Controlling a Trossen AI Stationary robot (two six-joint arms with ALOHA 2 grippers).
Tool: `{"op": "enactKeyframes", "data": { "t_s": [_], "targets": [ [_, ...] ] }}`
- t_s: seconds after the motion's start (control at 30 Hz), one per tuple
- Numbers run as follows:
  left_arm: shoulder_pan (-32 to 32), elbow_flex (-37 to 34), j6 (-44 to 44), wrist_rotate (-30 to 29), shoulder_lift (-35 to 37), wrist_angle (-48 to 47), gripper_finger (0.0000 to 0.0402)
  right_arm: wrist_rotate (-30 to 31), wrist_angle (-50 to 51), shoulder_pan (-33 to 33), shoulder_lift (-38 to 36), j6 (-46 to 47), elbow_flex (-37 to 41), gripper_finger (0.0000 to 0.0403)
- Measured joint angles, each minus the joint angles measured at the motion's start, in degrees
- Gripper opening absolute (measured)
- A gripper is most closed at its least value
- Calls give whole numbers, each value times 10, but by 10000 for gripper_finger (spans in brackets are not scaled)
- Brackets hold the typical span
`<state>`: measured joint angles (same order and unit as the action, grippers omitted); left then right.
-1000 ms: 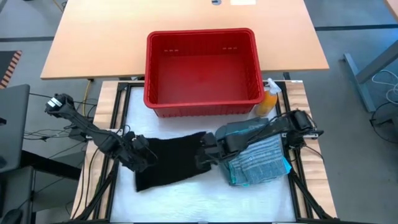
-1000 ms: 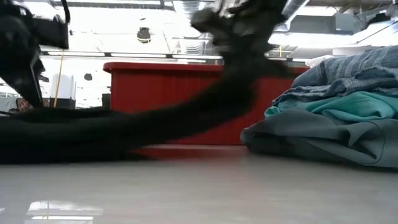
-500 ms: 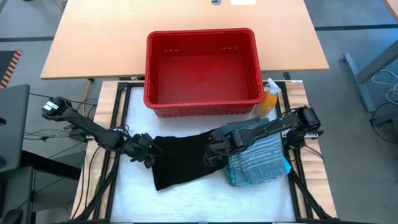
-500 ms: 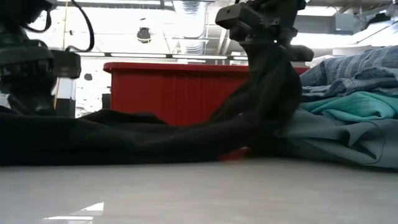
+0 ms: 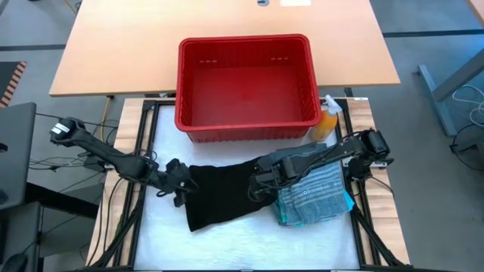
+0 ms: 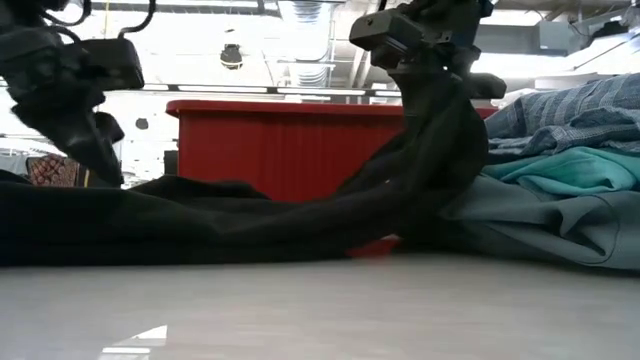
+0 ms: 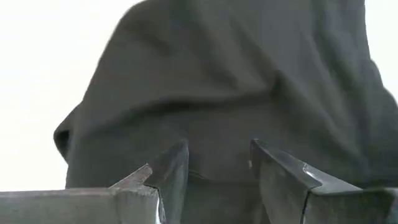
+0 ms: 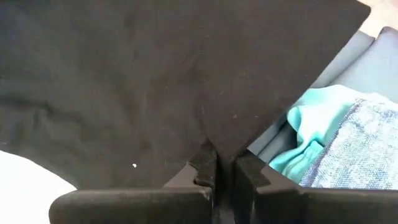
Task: Fold Laundry from Bin
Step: Fold the black shirt
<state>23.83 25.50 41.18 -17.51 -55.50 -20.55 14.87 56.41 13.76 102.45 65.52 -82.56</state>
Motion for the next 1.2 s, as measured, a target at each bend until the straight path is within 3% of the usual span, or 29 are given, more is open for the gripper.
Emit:
{"op": "enactKeyframes", "data": {
  "t_s": [0.17,0.27,0.4,0.47,0.53,0.73,1.2],
  "targets": [
    [2,15,-139,56,-6,-1,164,0,2,0,0,-4,0,43],
    [10,48,-276,70,3,-40,164,0,2,0,0,-9,0,43],
    [20,75,-424,-5,3,-136,164,-1,2,0,0,-11,0,43],
    [18,71,-461,-44,1,-126,164,-2,2,0,0,-11,0,43],
    [9,68,-501,-46,-3,-113,164,-6,2,1,0,-11,0,43],
    [-18,51,-521,-13,-41,-95,164,-11,4,7,0,-11,0,43],
    [-45,49,-530,-25,-121,-58,164,-15,6,1,0,-25,-1,46]
  ]
}}
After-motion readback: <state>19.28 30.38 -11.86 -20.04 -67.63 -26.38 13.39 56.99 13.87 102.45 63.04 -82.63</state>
